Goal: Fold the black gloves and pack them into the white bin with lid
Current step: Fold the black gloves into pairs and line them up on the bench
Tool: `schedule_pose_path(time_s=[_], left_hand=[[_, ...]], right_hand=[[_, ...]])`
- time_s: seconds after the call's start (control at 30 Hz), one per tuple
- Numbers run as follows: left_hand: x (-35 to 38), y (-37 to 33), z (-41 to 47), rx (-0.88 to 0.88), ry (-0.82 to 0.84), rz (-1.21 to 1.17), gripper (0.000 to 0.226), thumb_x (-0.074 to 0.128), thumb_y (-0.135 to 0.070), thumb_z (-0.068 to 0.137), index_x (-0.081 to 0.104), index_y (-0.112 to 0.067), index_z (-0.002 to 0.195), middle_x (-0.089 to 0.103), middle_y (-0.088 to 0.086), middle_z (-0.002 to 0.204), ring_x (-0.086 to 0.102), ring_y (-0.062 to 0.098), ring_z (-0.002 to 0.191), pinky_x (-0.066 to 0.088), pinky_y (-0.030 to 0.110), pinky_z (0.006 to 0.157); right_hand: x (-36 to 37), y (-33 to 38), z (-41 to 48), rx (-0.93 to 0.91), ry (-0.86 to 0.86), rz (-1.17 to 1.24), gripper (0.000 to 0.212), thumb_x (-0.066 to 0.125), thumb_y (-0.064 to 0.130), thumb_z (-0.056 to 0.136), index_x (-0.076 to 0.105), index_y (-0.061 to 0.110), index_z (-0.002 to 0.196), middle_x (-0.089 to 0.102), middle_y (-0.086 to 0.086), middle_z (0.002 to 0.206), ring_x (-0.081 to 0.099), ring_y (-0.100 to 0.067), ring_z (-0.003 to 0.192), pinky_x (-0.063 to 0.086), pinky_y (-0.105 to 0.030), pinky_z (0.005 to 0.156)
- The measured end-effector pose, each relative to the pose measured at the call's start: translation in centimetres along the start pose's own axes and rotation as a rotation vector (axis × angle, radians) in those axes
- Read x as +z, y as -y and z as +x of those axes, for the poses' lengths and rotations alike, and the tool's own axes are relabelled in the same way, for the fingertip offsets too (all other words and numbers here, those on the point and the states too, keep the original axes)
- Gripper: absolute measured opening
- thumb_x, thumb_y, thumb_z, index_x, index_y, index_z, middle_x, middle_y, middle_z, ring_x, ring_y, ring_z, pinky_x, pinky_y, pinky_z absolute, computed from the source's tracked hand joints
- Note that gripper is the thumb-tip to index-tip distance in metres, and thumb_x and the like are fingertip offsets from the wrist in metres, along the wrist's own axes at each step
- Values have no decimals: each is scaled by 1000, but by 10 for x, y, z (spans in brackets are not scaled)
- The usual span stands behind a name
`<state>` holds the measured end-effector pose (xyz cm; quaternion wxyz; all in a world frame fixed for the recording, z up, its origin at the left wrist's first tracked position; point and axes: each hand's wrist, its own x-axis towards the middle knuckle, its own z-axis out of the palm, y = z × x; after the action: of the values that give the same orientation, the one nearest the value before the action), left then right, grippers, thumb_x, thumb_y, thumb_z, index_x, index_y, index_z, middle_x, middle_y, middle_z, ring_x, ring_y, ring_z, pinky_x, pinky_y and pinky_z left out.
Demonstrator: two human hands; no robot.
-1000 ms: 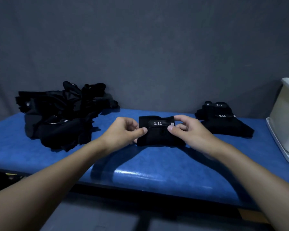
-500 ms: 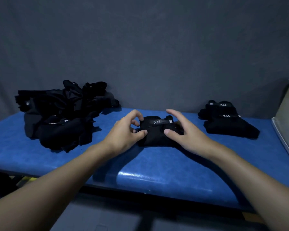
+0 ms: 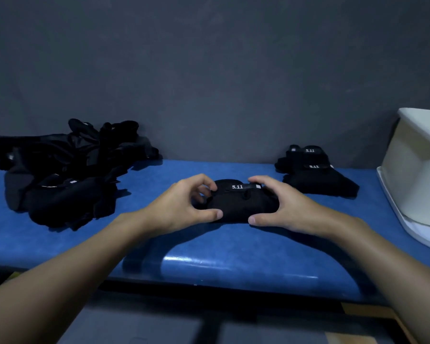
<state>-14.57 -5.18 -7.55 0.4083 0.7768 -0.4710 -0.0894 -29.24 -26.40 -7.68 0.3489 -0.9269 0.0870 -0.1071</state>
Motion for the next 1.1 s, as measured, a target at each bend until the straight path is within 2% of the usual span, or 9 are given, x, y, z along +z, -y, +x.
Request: schedule_pose_path(time_s=[0.2, 0.33, 0.47, 0.6, 0.67, 0.97, 1.1], left_hand=[[35, -25, 15, 65, 95, 0, 46, 87, -32, 73, 58, -31, 108, 61, -7, 106, 60, 10, 99, 47, 13, 83], [66, -43, 29, 117, 94, 20, 47, 85, -31, 75, 59, -27, 114, 58, -12, 107, 59, 13, 100, 46, 19, 88], [97, -58, 45, 166, 78, 38, 46, 83, -36, 76, 58, -29, 114, 55, -10, 105, 56, 11, 95, 45, 21, 86], [122, -67, 56, 175, 68, 77, 52, 76, -55, 71, 55, -36, 114, 55, -17, 103, 57, 7, 97, 47, 37, 95], [130, -70, 60, 176, 39, 101, 55, 68, -61, 68, 54, -36, 115, 54, -17, 103, 55, 6, 97, 46, 43, 97], [140, -71, 69, 202, -13, 145, 49, 73, -49, 80, 52, -33, 122, 54, -13, 106, 54, 8, 95, 46, 46, 95], [142, -74, 71, 198, -22, 180, 48, 72, -49, 82, 52, -31, 122, 54, -12, 106, 53, 10, 95, 46, 46, 94]], right_hand=[[-31, -24, -36, 65, -66, -72, 92, 76, 63, 54, 39, 48, 137, 53, 18, 132, 51, -3, 122, 43, -33, 107], [-54, -40, -59, 106, -95, -75, 85, 84, 46, 66, 40, 44, 138, 53, 17, 131, 52, -2, 119, 44, -32, 106], [-70, -59, -78, 185, -160, -115, 91, 78, 59, 59, 36, 47, 139, 55, 15, 131, 54, -6, 119, 44, -37, 106], [-78, -72, -89, 182, -288, -172, 90, 80, 36, 75, 30, 33, 149, 45, 5, 140, 47, -11, 125, 39, -35, 109], [-80, -76, -91, 168, -308, -196, 87, 79, 33, 77, 30, 32, 148, 44, 5, 138, 47, -11, 122, 41, -33, 107], [-83, -80, -89, 213, -310, -292, 84, 76, 34, 81, 29, 27, 151, 45, 2, 134, 46, -14, 123, 39, -28, 105], [-81, -79, -85, 226, -348, -330, 81, 75, 34, 82, 31, 27, 149, 45, 1, 129, 47, -18, 120, 41, -35, 104]])
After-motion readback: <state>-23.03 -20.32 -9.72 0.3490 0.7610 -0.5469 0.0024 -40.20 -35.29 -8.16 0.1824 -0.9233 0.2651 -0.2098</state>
